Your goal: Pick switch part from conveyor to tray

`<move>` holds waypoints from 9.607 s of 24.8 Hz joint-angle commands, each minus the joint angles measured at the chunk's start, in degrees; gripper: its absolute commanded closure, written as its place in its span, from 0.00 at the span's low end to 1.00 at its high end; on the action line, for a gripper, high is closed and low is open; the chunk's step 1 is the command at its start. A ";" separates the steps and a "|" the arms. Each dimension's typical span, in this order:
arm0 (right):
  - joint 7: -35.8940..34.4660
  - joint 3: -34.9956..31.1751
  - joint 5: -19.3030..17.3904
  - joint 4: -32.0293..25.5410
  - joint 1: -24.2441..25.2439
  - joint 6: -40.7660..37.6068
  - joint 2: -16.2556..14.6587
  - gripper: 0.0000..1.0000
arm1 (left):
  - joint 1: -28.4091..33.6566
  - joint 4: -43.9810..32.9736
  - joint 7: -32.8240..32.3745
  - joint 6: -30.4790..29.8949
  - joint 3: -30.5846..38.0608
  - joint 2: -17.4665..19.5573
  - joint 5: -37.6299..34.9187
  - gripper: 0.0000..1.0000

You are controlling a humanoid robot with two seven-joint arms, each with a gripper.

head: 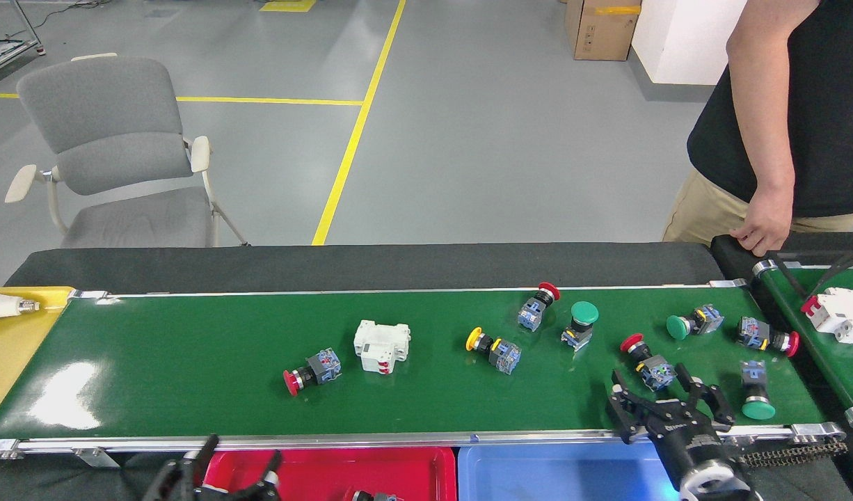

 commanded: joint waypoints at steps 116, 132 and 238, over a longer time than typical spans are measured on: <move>-3.39 13.43 3.65 3.80 -5.86 11.86 4.70 0.00 | -33.15 42.78 11.80 22.49 -5.43 14.19 3.68 0.83; -2.34 21.60 3.47 22.35 -20.36 18.19 8.31 0.66 | -25.86 18.70 11.09 9.75 -10.61 12.35 4.30 0.87; -8.67 -2.66 -4.09 -24.32 22.71 -2.55 -2.24 0.02 | -34.56 36.63 2.30 31.63 -10.79 8.39 0.34 0.76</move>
